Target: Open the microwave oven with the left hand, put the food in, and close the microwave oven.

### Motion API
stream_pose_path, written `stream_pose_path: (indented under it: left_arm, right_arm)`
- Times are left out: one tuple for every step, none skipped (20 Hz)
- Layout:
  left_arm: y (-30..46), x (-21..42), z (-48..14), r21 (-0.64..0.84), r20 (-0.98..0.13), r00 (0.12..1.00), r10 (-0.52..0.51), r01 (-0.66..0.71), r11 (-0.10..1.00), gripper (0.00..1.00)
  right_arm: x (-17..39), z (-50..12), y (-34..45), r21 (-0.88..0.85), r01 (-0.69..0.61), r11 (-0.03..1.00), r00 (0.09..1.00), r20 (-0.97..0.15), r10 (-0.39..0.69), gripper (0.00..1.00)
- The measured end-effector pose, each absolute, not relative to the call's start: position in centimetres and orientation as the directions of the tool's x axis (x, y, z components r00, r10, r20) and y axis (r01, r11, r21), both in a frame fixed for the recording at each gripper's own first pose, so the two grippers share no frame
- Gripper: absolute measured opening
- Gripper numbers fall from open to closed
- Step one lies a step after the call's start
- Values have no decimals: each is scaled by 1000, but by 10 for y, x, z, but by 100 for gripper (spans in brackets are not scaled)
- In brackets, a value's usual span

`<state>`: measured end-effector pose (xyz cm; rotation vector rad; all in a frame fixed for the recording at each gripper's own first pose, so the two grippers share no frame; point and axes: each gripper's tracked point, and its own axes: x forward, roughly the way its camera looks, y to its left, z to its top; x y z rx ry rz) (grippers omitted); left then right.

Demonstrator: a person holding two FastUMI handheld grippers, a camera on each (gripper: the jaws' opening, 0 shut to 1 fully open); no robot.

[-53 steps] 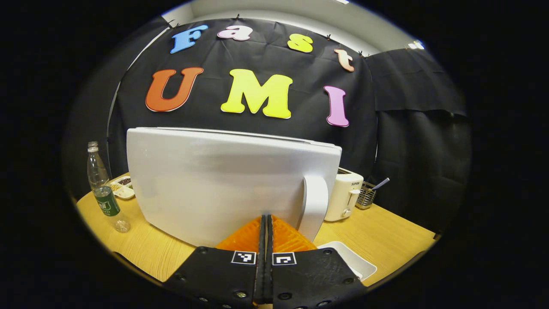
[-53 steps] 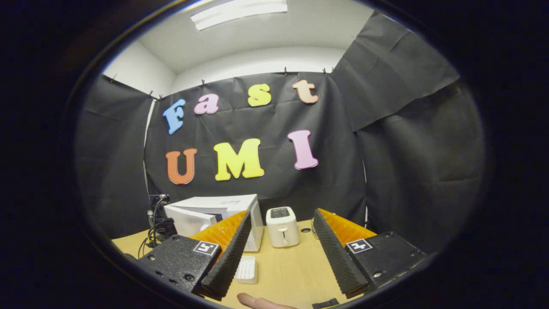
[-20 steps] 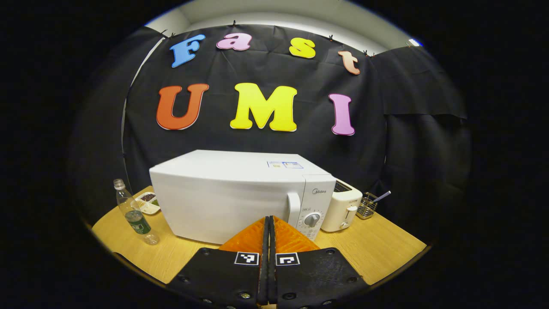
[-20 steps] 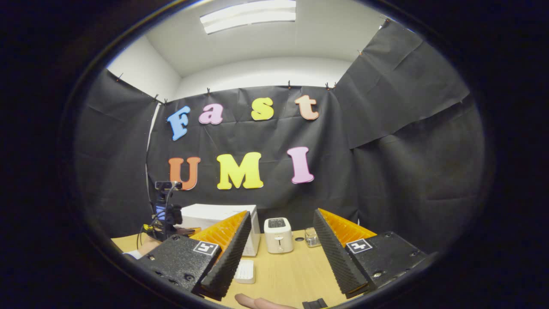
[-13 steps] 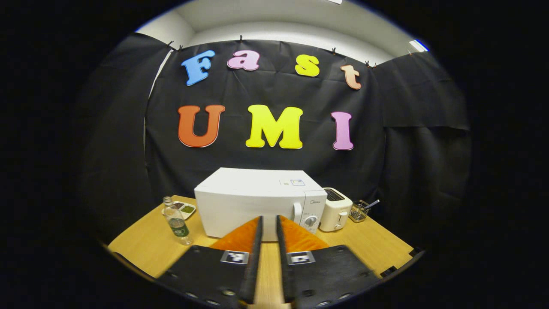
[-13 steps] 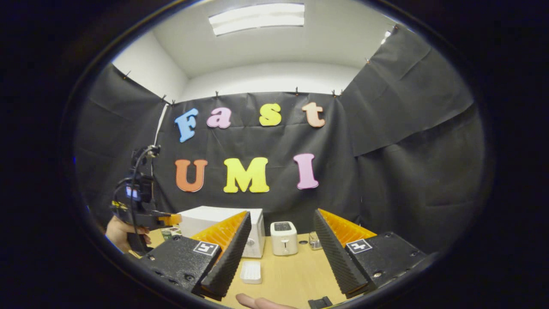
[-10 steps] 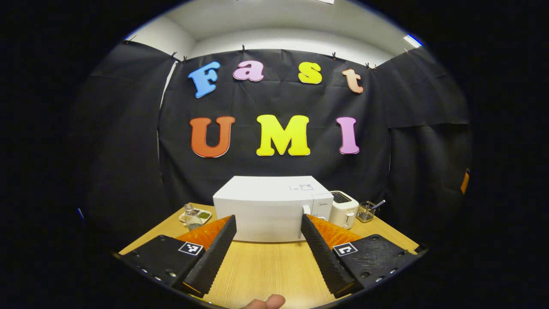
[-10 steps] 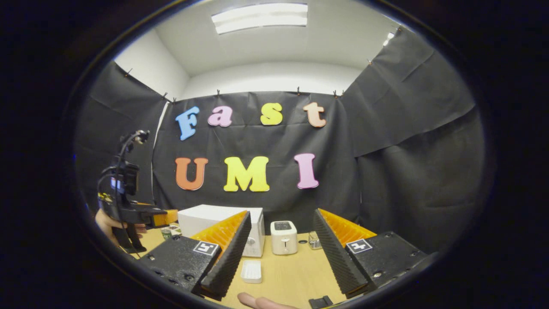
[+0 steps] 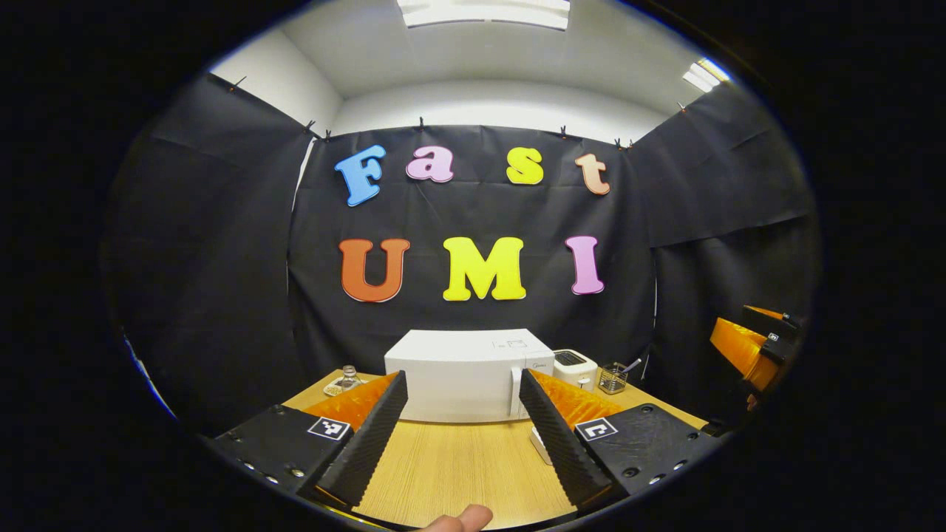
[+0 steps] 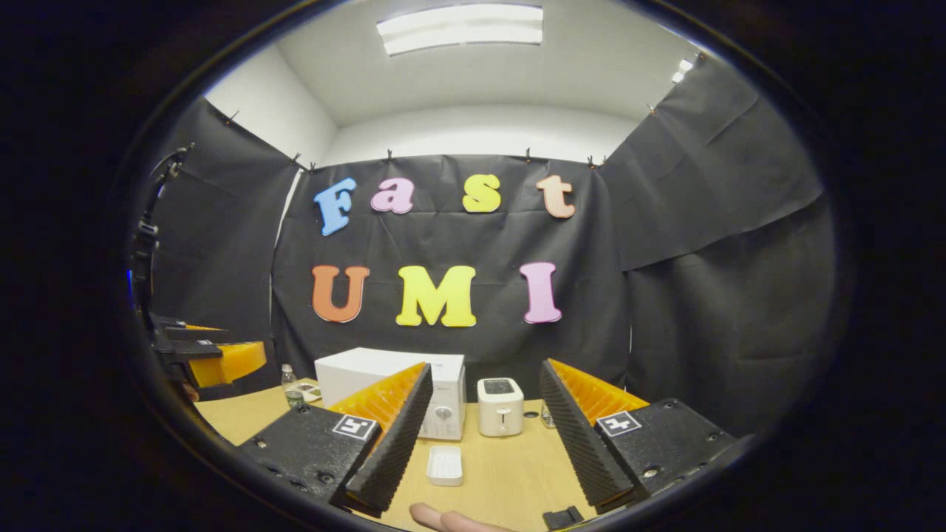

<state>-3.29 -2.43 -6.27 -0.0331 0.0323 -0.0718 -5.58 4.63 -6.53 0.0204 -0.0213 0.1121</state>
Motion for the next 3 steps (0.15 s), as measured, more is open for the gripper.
stream_pose_path:
  left_arm:
    - [-24, -36, -59, -33, -16, 998, -69, 68, 997, 94]
    - [-24, -39, -57, -33, -6, 998, -64, 64, 997, 94]
    - [-24, -42, -56, -37, -4, 998, -62, 62, 997, 84]
  right_arm:
    - [-55, -66, 47, 18, -117, 993, 993, 18, 116, 93]
    - [-55, -68, 49, 22, -125, 992, 992, 19, 125, 93]
    - [-56, -68, 50, 27, -130, 991, 991, 18, 129, 93]
